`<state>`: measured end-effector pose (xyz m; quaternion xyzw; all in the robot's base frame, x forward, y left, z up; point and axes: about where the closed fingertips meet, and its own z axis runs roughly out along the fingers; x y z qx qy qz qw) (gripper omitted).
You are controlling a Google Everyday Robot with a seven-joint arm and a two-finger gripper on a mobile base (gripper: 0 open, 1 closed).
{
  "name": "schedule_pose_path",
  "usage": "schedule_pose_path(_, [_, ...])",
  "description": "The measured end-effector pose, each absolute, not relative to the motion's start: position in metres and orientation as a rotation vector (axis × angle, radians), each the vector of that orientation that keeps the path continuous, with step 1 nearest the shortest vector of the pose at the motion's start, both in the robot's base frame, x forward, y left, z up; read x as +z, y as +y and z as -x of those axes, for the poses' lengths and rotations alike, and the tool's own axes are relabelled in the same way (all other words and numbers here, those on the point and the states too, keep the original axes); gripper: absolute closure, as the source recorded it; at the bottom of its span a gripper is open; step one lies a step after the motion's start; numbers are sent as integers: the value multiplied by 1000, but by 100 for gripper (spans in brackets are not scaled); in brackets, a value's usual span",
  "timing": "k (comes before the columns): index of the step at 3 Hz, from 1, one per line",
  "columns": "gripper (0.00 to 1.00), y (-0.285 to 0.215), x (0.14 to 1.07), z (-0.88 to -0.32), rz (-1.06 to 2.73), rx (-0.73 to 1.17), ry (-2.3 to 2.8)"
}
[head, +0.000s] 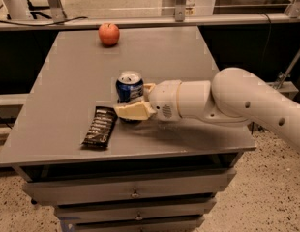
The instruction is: Move pepsi can near rxbar chocolate
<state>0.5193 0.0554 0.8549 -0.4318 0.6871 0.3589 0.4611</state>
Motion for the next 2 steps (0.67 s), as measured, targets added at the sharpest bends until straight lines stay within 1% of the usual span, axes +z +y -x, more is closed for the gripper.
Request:
schedule_pose_path(1, [15, 55, 855, -519, 1062, 883, 1690])
schedule_pose_path(2, [0, 58, 859, -514, 1060, 902, 1672])
